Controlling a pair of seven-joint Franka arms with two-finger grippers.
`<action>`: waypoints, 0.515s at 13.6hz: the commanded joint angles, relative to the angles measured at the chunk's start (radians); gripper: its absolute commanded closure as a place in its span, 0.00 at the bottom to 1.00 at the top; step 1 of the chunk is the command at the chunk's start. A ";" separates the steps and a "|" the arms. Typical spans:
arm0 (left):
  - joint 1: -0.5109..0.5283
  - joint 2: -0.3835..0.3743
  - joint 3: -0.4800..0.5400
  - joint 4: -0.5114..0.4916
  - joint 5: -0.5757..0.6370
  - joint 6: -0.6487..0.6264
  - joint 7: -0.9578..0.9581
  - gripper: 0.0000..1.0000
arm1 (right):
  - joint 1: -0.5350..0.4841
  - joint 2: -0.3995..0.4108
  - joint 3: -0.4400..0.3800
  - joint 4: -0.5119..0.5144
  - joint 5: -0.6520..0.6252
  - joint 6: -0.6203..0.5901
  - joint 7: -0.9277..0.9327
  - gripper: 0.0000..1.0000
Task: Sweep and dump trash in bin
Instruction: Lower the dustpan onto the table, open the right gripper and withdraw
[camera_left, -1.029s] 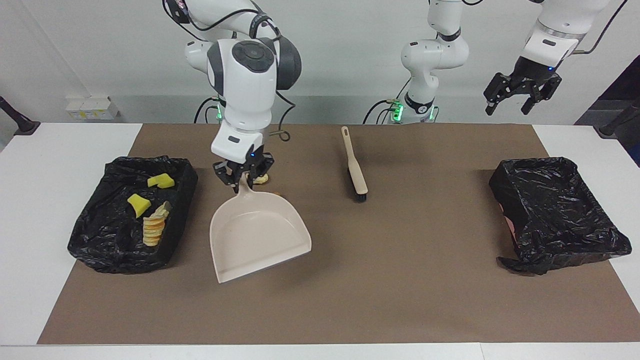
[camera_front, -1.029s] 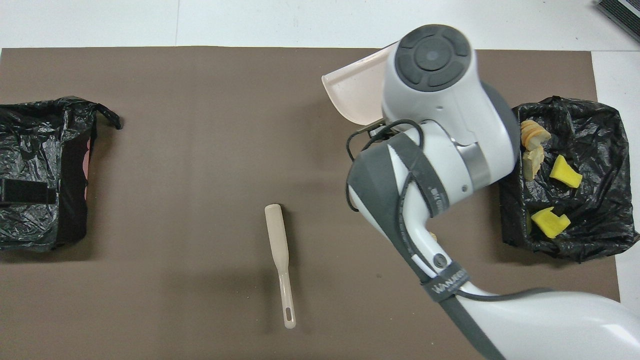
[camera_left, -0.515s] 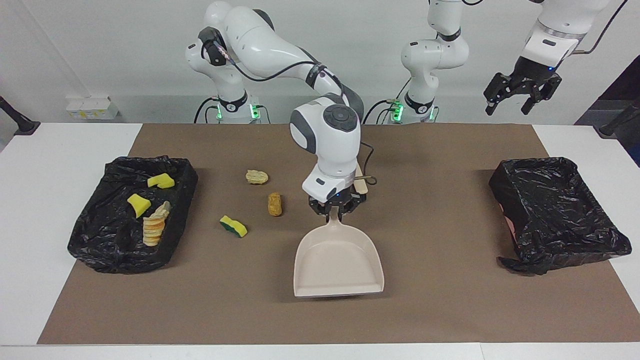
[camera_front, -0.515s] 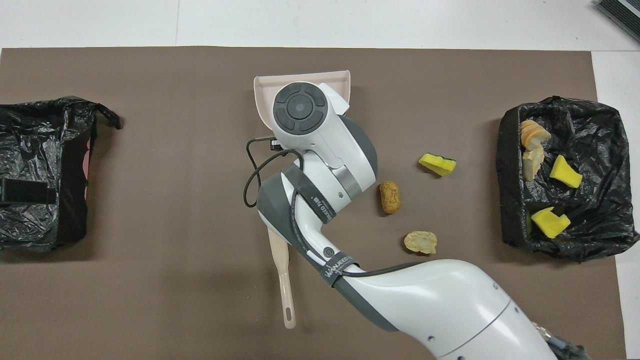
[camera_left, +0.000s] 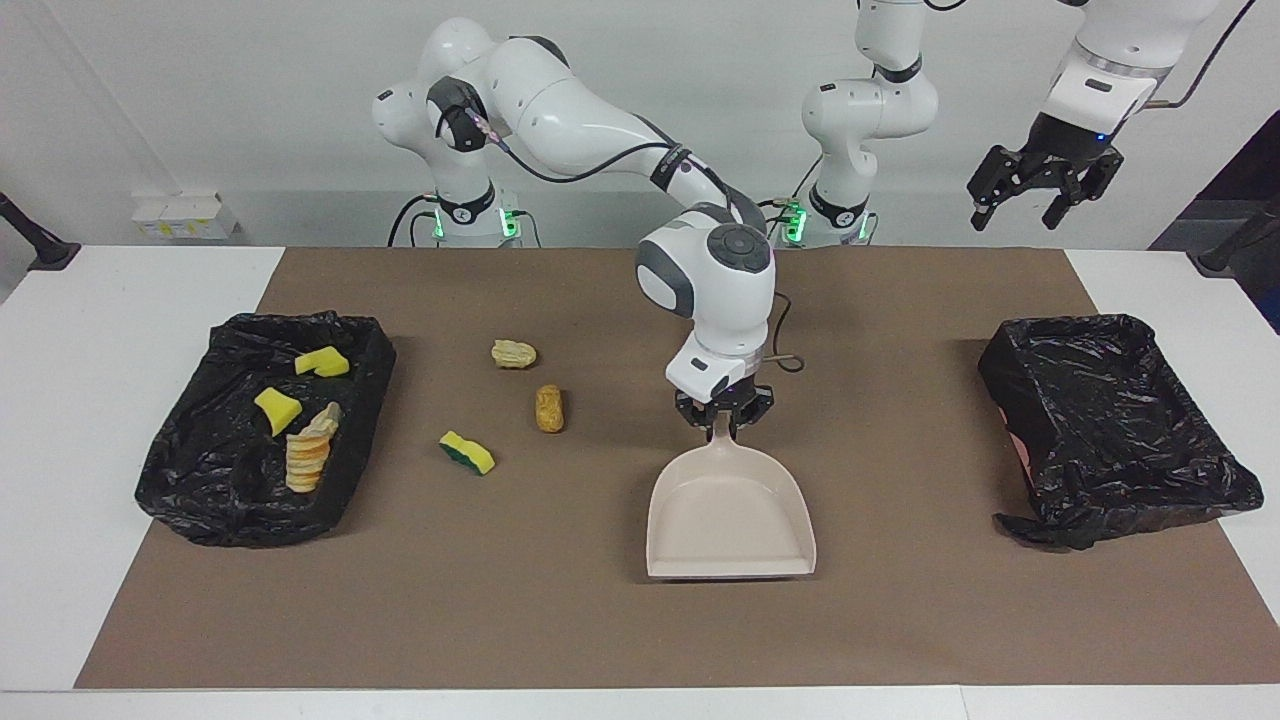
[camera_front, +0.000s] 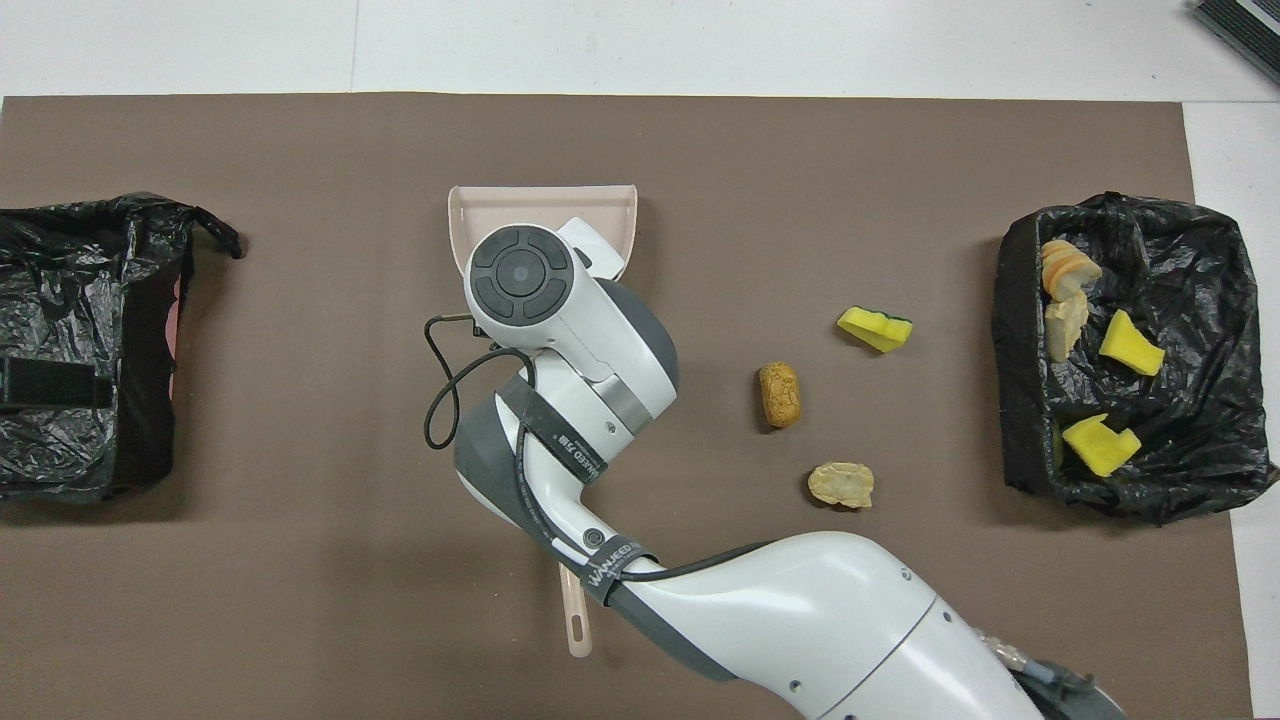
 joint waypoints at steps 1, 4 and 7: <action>0.004 0.010 -0.002 0.025 0.003 -0.025 -0.009 0.00 | -0.023 0.005 0.019 0.019 0.029 -0.029 -0.001 1.00; 0.004 0.010 -0.002 0.025 0.003 -0.025 -0.009 0.00 | -0.040 0.003 0.017 0.006 0.029 -0.029 -0.056 1.00; 0.004 0.010 -0.002 0.025 0.003 -0.025 -0.009 0.00 | -0.052 0.003 0.017 0.006 0.030 -0.027 -0.070 0.87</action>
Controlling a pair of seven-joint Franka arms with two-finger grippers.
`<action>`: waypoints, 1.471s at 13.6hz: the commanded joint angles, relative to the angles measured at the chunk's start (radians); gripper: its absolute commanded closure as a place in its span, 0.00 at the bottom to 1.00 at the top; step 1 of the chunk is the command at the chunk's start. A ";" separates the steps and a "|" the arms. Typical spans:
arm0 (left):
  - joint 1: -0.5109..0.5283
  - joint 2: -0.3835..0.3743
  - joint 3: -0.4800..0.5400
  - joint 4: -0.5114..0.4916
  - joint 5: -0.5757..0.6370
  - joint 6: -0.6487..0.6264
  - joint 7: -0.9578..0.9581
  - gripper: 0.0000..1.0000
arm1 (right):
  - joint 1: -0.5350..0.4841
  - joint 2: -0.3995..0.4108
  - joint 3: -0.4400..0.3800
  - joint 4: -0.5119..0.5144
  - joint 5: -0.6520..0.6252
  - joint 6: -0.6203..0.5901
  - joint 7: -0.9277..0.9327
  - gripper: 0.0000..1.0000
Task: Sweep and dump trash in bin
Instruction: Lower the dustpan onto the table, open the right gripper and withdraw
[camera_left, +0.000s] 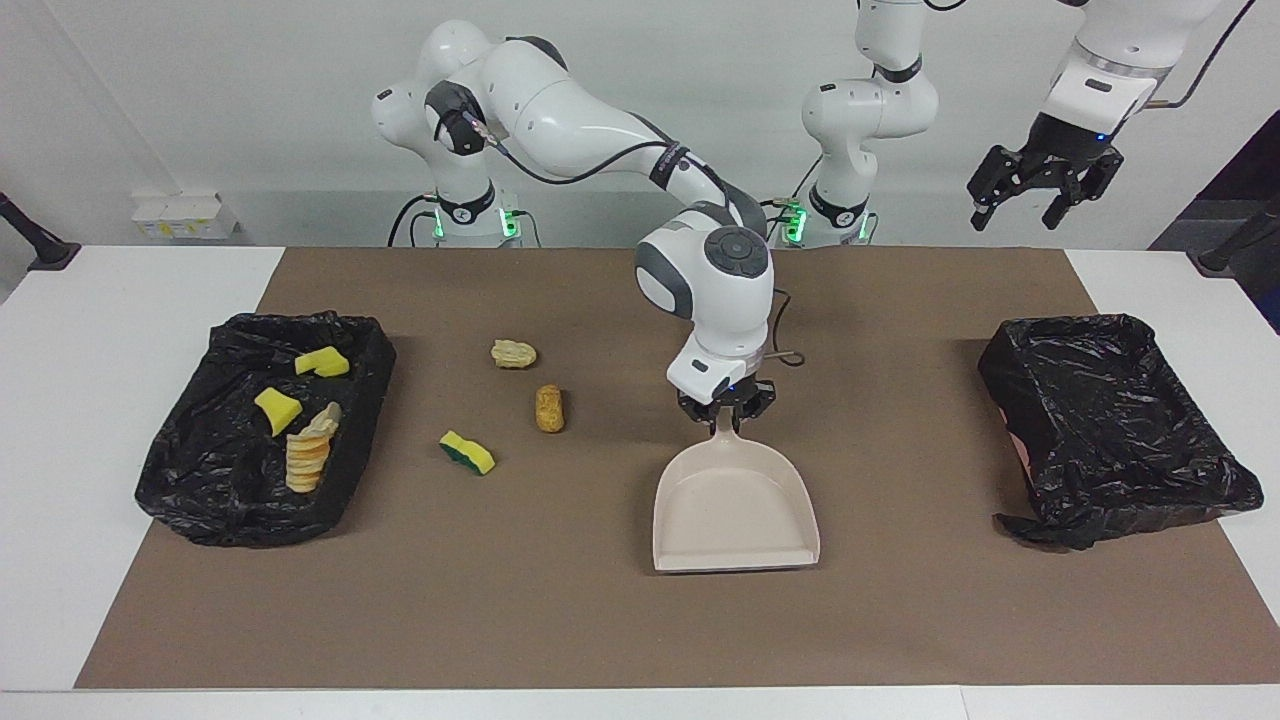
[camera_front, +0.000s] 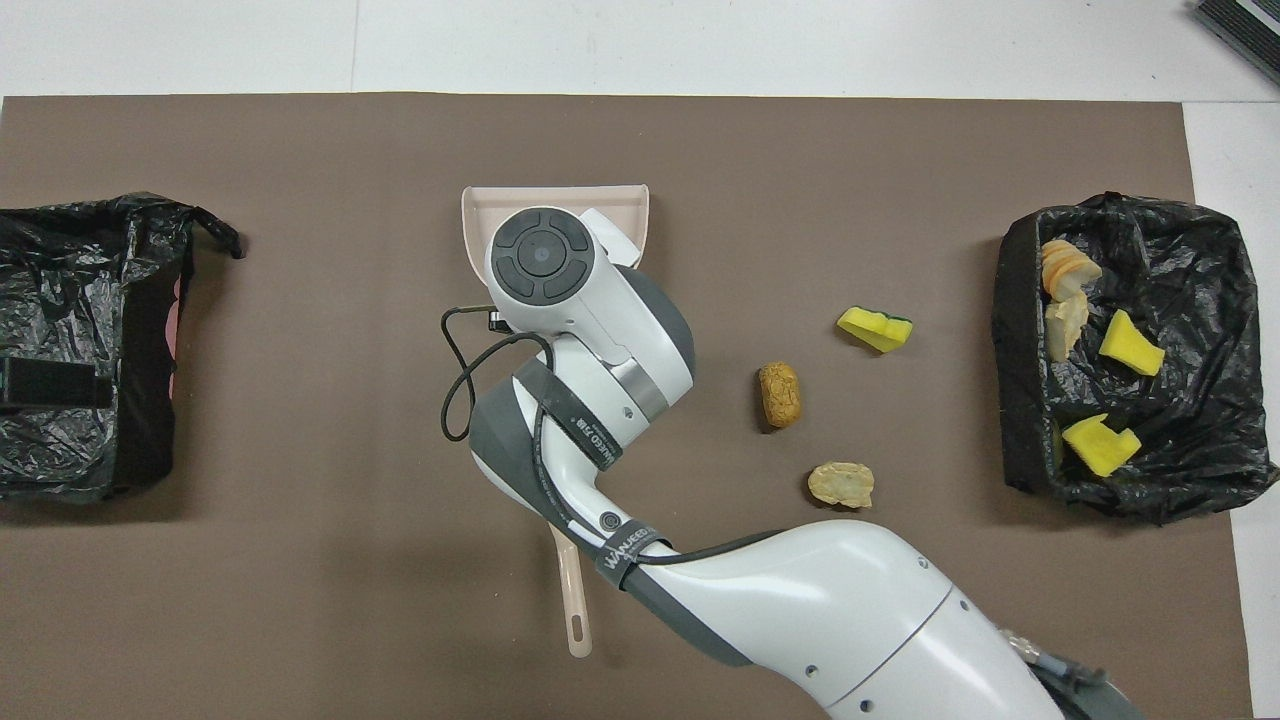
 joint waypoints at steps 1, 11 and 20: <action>0.004 0.010 -0.002 0.025 0.003 -0.025 -0.008 0.00 | -0.028 0.003 0.015 0.007 0.026 -0.006 -0.035 0.80; 0.004 0.010 -0.002 0.025 0.003 -0.025 -0.008 0.00 | -0.043 -0.023 0.013 0.004 0.029 0.010 -0.029 0.37; -0.009 0.030 -0.003 0.015 0.001 0.062 -0.015 0.00 | -0.023 -0.376 0.015 -0.387 0.032 0.002 0.014 0.13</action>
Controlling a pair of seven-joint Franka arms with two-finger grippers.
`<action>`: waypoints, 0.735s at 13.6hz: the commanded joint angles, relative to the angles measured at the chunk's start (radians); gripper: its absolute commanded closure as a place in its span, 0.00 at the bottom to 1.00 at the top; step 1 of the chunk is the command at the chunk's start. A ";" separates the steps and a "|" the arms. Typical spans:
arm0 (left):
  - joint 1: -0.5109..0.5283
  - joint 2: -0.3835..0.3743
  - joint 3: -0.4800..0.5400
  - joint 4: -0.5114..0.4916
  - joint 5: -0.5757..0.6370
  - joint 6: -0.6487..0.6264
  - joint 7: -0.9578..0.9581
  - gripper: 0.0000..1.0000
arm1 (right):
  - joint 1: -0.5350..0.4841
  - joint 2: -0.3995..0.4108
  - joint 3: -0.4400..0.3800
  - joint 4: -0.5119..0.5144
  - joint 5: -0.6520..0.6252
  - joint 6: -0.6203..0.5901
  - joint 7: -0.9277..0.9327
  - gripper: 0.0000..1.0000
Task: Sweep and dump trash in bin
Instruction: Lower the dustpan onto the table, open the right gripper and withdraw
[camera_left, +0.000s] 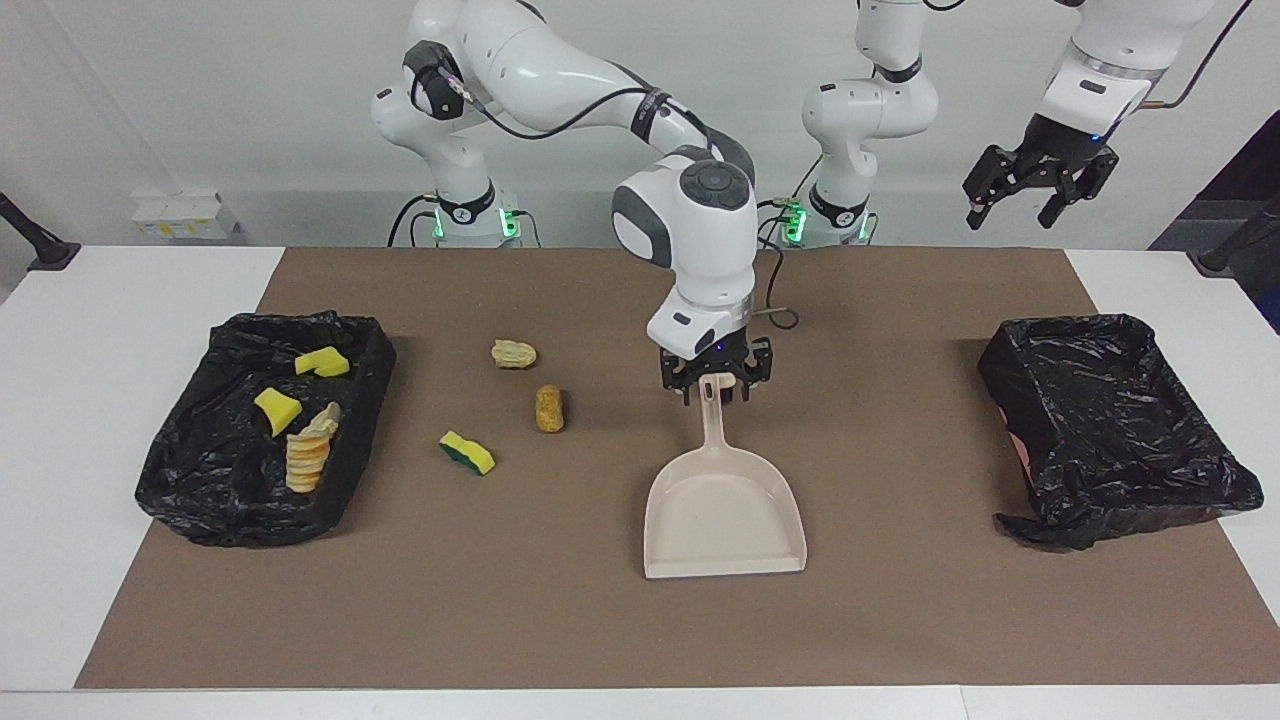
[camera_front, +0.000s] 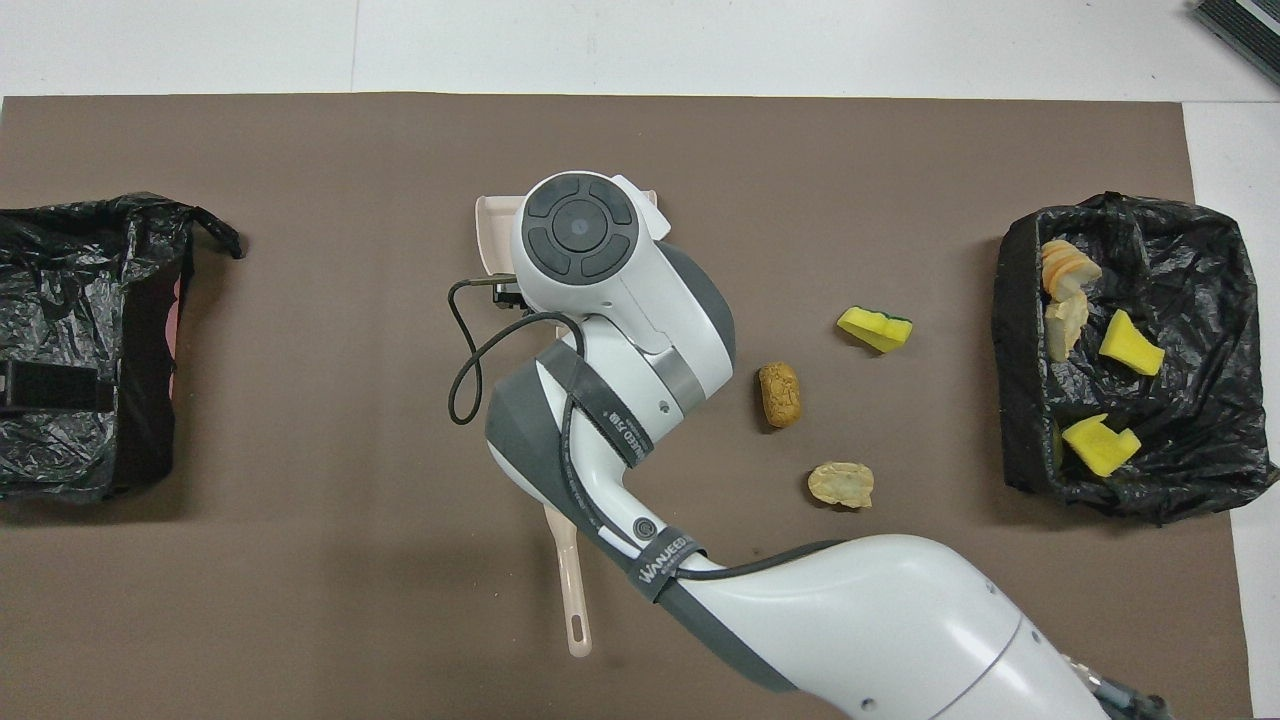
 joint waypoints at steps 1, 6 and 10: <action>-0.010 0.054 0.004 0.021 0.001 0.107 -0.014 0.00 | 0.012 -0.169 0.003 -0.253 0.021 0.028 0.015 0.13; -0.044 0.301 -0.019 0.170 0.010 0.225 -0.112 0.00 | 0.060 -0.329 0.006 -0.546 0.023 0.120 0.015 0.13; -0.090 0.383 -0.019 0.193 0.010 0.361 -0.140 0.00 | 0.153 -0.372 0.011 -0.711 0.064 0.231 0.015 0.18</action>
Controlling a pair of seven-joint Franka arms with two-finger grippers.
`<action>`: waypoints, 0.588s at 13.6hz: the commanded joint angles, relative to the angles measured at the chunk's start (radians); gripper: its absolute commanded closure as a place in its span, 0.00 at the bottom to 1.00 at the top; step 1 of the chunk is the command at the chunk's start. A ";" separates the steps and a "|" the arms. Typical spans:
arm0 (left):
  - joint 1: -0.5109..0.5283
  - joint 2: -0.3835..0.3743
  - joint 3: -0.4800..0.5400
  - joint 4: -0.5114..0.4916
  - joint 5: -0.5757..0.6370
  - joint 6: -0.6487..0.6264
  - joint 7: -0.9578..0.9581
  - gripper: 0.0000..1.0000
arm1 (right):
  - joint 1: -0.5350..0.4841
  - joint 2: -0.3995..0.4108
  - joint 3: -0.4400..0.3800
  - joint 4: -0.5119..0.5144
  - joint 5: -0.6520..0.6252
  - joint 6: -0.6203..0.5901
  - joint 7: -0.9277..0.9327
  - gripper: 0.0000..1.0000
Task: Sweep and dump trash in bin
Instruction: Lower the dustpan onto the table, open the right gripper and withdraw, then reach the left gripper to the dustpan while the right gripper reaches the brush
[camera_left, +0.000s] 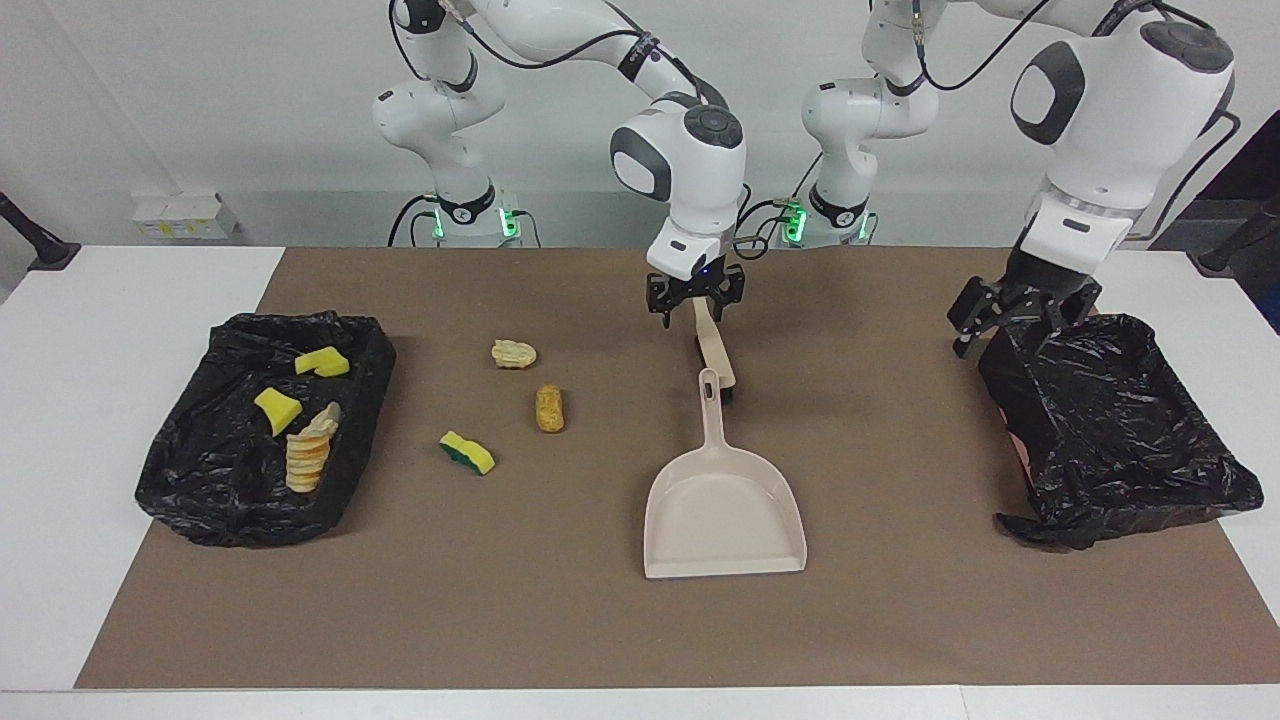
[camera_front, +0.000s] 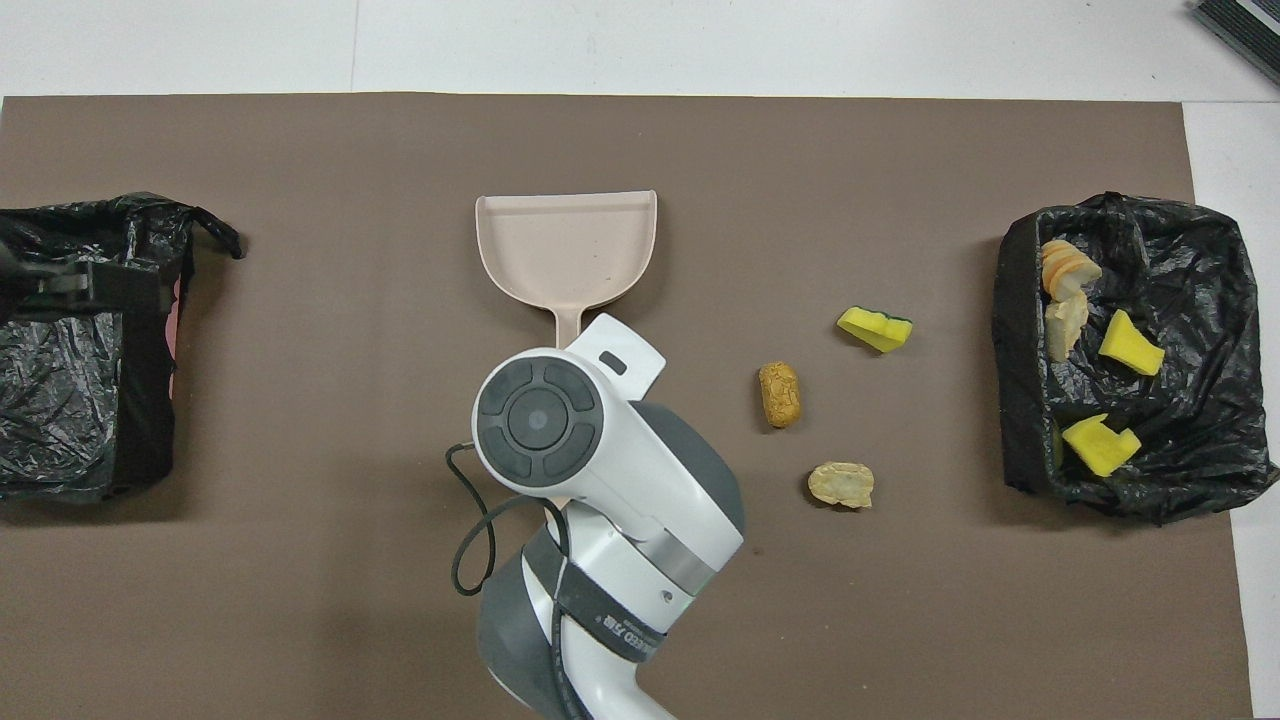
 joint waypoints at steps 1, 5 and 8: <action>-0.063 0.082 0.013 0.083 0.011 0.018 -0.026 0.00 | 0.056 -0.049 0.001 -0.128 0.029 0.085 0.014 0.19; -0.202 0.180 0.011 0.123 0.048 0.081 -0.185 0.00 | 0.108 -0.100 0.001 -0.252 0.061 0.108 0.014 0.27; -0.280 0.217 0.010 0.117 0.051 0.084 -0.289 0.00 | 0.116 -0.103 0.001 -0.257 0.115 0.140 0.005 0.40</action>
